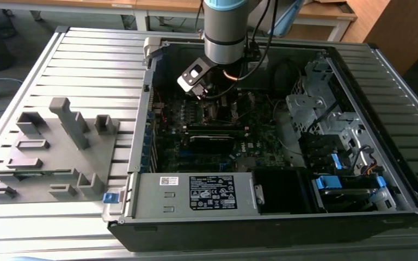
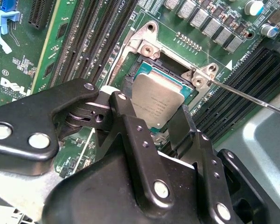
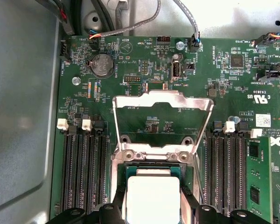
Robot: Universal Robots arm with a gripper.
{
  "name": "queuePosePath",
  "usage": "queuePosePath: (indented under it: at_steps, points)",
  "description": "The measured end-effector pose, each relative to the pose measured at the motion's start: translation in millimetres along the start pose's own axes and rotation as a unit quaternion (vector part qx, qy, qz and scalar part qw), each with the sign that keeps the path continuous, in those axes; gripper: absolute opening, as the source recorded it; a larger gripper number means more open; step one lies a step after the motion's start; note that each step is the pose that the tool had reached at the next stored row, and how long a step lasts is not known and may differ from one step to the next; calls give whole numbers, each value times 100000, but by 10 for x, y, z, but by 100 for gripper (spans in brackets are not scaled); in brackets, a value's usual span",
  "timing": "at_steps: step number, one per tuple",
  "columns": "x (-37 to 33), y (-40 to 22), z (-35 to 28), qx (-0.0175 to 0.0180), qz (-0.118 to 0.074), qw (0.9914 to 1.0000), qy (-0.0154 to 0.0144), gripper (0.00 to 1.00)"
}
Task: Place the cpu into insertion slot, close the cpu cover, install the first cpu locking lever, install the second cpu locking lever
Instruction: 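Place the cpu into insertion slot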
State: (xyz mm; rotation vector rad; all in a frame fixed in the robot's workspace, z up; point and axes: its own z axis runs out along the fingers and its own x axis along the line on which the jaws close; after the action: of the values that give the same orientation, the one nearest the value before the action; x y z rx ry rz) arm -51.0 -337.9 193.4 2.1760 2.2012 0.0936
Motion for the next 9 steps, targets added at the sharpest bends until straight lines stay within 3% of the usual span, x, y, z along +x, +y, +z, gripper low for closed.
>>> queuePosePath:
  at_steps: [9]
  points:
    - [0,1,-14,-12,54,100000,13,54]
